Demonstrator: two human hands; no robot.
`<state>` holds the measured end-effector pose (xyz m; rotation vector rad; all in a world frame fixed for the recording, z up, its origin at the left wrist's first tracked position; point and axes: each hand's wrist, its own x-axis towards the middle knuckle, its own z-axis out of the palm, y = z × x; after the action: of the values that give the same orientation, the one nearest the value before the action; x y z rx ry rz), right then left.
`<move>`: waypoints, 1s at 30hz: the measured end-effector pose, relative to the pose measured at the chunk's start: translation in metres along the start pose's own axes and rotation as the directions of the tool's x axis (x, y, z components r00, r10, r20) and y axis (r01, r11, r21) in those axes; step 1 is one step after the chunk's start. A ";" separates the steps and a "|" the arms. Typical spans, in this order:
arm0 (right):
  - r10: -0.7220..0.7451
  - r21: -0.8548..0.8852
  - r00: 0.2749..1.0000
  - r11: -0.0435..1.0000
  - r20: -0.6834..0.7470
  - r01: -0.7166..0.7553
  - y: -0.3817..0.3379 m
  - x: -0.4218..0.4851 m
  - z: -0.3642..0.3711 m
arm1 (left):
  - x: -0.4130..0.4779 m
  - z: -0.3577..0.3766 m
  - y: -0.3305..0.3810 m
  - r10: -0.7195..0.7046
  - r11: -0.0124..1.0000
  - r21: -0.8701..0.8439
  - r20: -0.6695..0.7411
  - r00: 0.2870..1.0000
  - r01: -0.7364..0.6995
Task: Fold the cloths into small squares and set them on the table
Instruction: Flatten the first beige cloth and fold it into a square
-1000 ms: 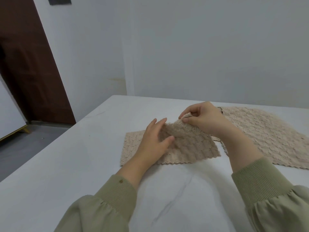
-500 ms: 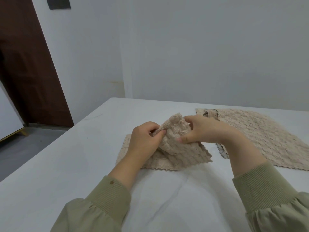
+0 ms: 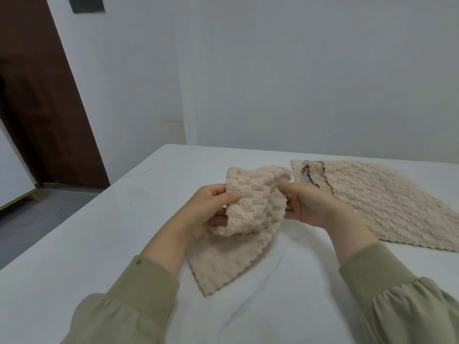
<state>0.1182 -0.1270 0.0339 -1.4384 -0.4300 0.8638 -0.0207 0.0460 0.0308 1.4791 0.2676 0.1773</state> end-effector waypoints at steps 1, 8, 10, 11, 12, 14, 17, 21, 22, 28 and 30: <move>0.023 0.058 0.999 0.998 0.038 -0.025 0.002 -0.001 -0.001 | 0.000 -0.002 0.000 -0.023 0.997 -0.072 0.078 0.997 0.028; -0.086 0.055 0.995 0.995 0.040 0.084 -0.006 -0.002 0.001 | 0.002 -0.004 0.001 -0.039 0.960 -0.265 0.196 0.980 0.091; -0.139 -0.095 0.967 0.988 -0.212 0.121 0.005 0.011 0.001 | 0.007 -0.002 -0.005 -0.050 0.996 -0.079 -0.075 0.996 0.044; -0.171 -0.150 0.930 0.980 -0.324 0.128 0.014 0.017 0.001 | 0.013 -0.005 -0.012 -0.009 0.997 0.069 -0.231 0.973 0.026; -0.216 -0.225 0.888 0.965 -0.406 0.132 0.023 0.022 -0.001 | 0.018 -0.009 -0.020 0.056 0.969 0.243 -0.357 0.932 0.034; -0.375 -0.491 0.807 0.862 -0.455 0.124 0.040 0.024 -0.001 | 0.023 -0.015 -0.034 0.206 0.800 0.593 -0.423 0.882 0.098; -0.588 -0.774 0.740 0.616 -0.328 0.146 0.052 0.021 0.008 | 0.025 -0.012 -0.045 0.367 0.538 0.842 -0.199 0.909 -0.033; -0.637 -0.926 0.770 0.301 -0.019 0.226 0.059 0.027 0.024 | 0.032 -0.007 -0.060 0.211 0.238 0.970 -0.003 0.977 -0.049; -0.596 -0.951 0.802 0.233 0.026 0.204 0.062 0.030 0.024 | 0.033 -0.009 -0.063 0.139 0.195 0.981 -0.013 0.990 -0.014; -0.488 -0.940 0.866 0.333 -0.110 0.068 0.062 0.038 0.008 | 0.037 -0.013 -0.062 0.294 0.346 0.934 -0.204 0.934 0.095; -0.488 -0.931 0.859 0.364 -0.156 0.037 0.061 0.041 0.004 | 0.041 -0.020 -0.060 0.356 0.406 0.884 -0.385 0.851 0.230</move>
<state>0.1263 -0.0996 -0.0338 -2.4238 -0.8717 -0.0994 0.0103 0.0714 -0.0331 2.5790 0.8768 0.5879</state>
